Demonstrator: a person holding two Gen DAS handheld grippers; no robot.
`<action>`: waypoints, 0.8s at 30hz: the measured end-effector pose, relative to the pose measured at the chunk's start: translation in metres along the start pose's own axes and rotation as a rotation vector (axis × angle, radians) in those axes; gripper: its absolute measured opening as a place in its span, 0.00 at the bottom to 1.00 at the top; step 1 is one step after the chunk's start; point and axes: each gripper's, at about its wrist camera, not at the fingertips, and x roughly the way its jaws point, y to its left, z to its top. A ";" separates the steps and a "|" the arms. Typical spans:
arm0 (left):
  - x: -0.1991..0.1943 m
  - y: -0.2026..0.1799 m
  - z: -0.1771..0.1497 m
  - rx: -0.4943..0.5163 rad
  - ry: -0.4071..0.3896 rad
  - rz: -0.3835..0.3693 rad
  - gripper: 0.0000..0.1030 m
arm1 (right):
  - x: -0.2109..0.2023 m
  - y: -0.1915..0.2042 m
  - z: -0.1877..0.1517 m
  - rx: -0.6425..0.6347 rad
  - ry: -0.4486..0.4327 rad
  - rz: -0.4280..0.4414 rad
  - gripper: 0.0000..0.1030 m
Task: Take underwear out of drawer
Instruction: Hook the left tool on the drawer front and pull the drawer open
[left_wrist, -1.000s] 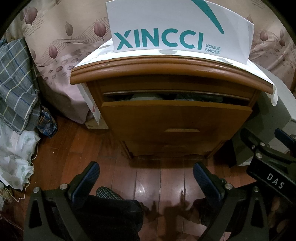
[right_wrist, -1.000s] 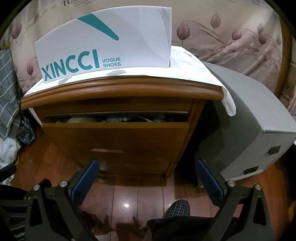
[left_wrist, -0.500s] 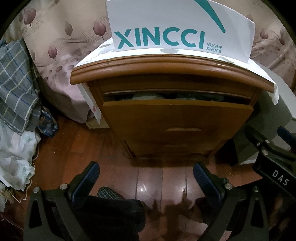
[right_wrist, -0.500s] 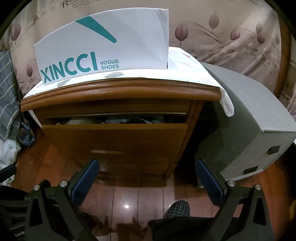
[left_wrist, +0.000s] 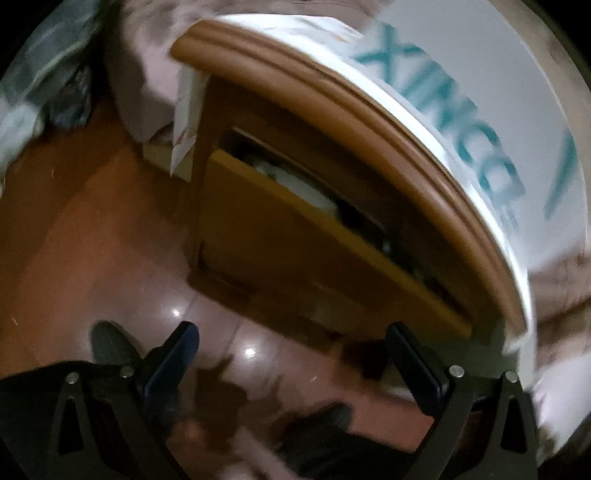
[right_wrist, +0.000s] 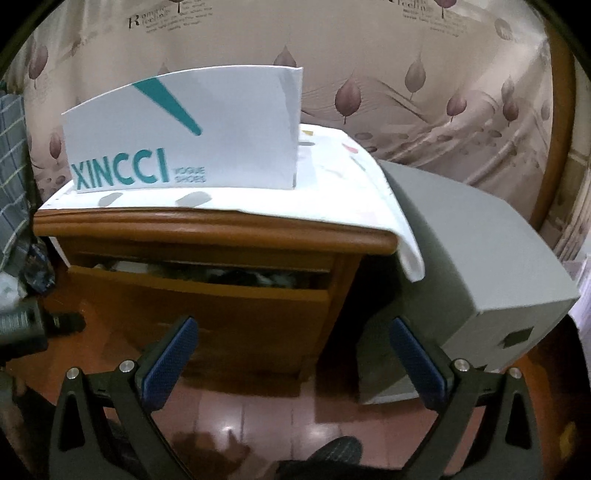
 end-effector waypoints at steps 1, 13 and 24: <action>0.003 0.003 0.005 -0.039 -0.006 -0.011 1.00 | 0.001 -0.003 0.003 -0.001 -0.001 0.001 1.00; 0.055 0.023 0.030 -0.418 0.019 -0.144 1.00 | 0.009 -0.018 0.000 0.000 0.030 0.001 1.00; 0.076 0.029 0.016 -0.538 -0.026 -0.239 1.00 | 0.018 -0.020 -0.018 0.017 0.116 0.035 1.00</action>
